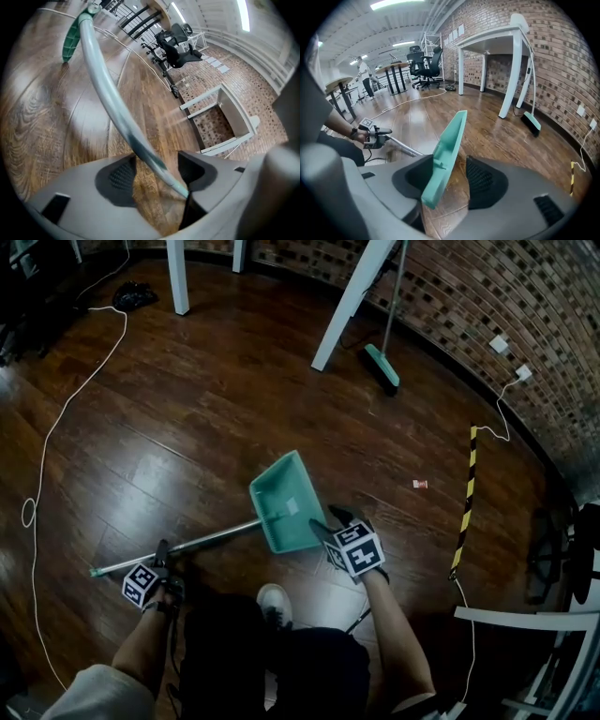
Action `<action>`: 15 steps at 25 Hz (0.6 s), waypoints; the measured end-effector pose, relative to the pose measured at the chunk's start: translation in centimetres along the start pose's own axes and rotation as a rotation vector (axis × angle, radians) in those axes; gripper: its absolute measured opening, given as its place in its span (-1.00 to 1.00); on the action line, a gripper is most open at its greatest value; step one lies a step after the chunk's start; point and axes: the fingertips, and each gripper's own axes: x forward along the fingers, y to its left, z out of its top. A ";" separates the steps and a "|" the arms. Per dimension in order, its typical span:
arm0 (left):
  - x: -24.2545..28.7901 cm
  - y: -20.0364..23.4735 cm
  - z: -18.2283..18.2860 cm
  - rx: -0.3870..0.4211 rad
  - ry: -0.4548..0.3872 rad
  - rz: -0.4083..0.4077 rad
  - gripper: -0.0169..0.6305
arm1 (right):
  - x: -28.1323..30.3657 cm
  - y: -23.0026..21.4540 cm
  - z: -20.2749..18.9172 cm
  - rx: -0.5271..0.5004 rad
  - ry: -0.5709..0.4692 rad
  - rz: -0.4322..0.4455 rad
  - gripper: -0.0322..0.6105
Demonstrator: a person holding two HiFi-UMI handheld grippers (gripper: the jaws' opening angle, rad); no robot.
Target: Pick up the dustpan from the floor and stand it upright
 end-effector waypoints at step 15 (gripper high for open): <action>-0.2 -13.4 8.2 0.224 -0.102 -0.292 -0.63 | 0.9 -3.3 -2.7 0.159 -0.074 -0.180 -0.81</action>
